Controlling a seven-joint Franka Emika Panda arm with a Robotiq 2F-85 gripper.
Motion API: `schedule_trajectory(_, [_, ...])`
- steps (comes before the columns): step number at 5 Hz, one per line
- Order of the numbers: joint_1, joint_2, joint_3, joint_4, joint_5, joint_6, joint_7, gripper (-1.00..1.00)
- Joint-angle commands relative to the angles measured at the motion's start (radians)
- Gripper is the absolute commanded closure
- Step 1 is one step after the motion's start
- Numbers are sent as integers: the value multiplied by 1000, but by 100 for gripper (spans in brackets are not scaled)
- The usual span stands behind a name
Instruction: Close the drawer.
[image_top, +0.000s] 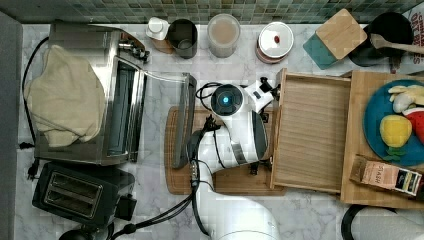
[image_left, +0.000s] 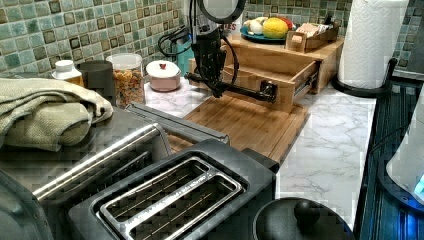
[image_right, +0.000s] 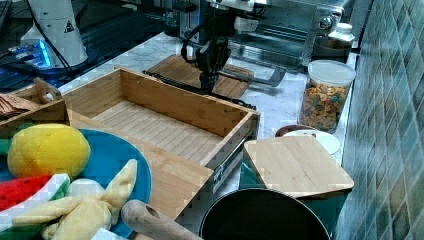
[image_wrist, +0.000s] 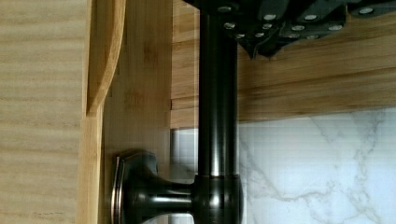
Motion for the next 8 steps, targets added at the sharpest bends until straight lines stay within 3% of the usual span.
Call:
schedule_trajectory(1, [-166, -54, -198, 61, -101, -49, -150, 100])
schedule_trajectory(3, [-231, -1, -323, 102, -150, 72, -311, 100])
schedule_trajectory(4, [-231, 34, -367, 159, -102, 24, -381, 100])
schedule_trajectory(5, [-256, 39, -361, 181, -104, 6, -405, 100])
schedule_trajectory(8, [-242, 41, -376, 180, -97, 8, -409, 100])
